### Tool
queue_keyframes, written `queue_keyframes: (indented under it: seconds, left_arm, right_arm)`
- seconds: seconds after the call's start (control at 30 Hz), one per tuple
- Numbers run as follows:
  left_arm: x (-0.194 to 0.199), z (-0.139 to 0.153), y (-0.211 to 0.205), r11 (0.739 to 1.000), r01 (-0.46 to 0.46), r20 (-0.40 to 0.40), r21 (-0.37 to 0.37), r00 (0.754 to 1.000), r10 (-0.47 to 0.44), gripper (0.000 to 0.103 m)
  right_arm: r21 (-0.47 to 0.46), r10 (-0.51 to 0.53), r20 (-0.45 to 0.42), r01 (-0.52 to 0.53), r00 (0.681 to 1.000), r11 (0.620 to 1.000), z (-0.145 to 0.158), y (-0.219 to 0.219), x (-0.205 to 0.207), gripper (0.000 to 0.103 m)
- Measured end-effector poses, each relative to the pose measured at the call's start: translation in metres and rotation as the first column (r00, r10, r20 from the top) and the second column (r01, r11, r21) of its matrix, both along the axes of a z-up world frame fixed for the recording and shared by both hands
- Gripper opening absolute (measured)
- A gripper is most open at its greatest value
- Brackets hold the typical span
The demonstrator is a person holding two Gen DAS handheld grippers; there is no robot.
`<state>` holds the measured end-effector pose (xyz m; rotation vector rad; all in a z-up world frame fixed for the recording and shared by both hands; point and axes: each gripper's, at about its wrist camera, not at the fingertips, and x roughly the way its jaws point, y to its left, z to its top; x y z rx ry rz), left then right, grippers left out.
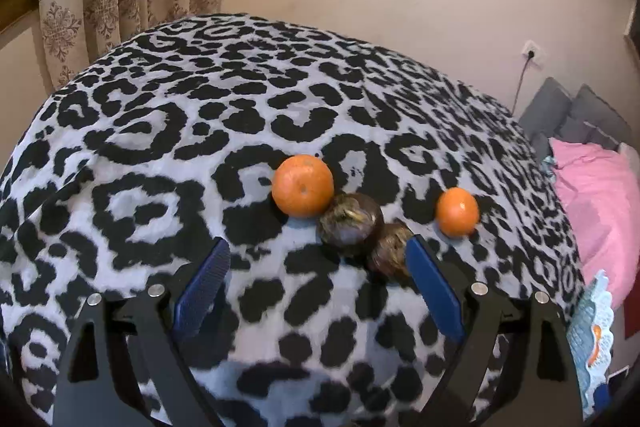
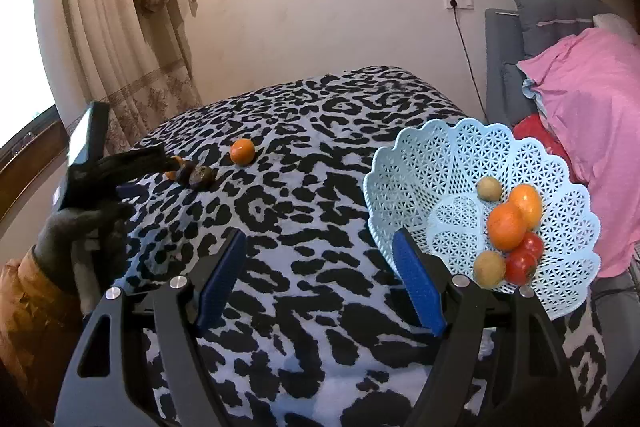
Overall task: Organize fruits
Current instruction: 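Withdraw both grippers from the basket back over the remaining fruit, then grasp the dark brown round fruit with the left gripper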
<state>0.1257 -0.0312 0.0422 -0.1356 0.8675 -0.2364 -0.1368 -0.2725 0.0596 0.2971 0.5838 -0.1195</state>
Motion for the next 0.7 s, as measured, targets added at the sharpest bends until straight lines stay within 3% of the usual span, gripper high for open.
queue_keyframes:
  seconds: [0.37,0.6,0.7]
  left_arm:
    - [0.036,-0.014,-0.021,0.995,-0.055,-0.010,0.086,0.998,0.056,0.089]
    - [0.036,-0.020,-0.027,0.993,-0.043,0.013,0.106,0.999,0.042,0.067]
    - [0.030,-0.019,-0.025,0.995,-0.035,0.016,0.094,0.999,0.033,0.062]
  right_arm:
    - [0.002,0.019,-0.011,-0.019,1.000,1.000,-0.006,0.003,0.003,0.077]
    - [-0.012,0.021,-0.016,-0.021,1.000,1.000,-0.008,0.005,0.007,0.077]
    - [-0.012,0.020,-0.016,-0.021,1.000,1.000,-0.008,0.005,0.007,0.077]
